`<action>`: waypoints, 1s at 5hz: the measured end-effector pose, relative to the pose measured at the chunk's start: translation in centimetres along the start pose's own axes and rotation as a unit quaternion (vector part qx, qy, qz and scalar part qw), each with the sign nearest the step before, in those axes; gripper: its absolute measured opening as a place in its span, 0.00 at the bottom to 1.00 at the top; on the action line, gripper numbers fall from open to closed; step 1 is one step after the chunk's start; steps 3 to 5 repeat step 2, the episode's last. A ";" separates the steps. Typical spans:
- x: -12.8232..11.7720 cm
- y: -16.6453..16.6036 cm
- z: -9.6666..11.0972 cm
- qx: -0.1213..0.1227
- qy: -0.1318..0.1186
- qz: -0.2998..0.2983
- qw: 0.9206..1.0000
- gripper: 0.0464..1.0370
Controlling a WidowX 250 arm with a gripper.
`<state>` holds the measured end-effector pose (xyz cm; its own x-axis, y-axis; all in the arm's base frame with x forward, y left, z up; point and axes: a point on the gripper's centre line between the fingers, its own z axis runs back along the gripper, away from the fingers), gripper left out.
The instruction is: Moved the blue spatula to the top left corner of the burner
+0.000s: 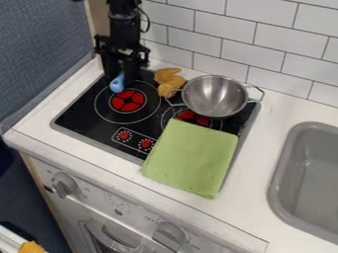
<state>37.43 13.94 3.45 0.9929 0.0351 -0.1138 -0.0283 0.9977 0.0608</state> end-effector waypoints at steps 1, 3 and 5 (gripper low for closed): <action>-0.5 -0.5 3.5 0.025 -0.047 0.001 0.999 0.94; -1.3 -0.8 5.8 0.040 -0.082 0.012 0.996 0.97; -1.3 -0.8 5.8 0.040 -0.082 0.012 0.996 0.97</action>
